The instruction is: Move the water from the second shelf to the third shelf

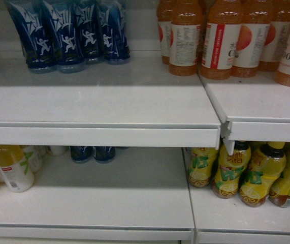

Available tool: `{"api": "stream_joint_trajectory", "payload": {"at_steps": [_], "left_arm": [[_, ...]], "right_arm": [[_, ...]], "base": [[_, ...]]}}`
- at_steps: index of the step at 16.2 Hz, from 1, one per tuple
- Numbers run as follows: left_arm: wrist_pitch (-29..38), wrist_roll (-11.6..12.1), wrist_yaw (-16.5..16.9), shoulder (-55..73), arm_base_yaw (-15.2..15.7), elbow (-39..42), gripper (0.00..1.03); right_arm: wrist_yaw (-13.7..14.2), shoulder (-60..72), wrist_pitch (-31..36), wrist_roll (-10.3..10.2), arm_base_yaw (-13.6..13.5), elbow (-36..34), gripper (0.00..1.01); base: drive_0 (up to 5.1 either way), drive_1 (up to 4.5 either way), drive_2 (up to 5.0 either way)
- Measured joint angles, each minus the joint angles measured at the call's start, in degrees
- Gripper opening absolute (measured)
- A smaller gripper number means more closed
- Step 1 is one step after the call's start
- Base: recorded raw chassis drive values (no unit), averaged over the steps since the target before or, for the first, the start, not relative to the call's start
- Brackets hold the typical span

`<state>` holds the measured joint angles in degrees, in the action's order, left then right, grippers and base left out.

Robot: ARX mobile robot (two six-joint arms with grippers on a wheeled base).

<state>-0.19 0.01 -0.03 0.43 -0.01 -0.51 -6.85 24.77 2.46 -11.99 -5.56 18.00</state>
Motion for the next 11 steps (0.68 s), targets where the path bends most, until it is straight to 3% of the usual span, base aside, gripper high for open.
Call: {"api": "stream_joint_trajectory", "payload": {"at_steps": [11], "left_arm": [[0.0, 0.0, 0.0, 0.0, 0.0, 0.0, 0.98]], "right_arm": [[0.0, 0.2, 0.1, 0.0, 0.0, 0.0, 0.43]], "base": [[-4.5, 2.13, 2.1]]}}
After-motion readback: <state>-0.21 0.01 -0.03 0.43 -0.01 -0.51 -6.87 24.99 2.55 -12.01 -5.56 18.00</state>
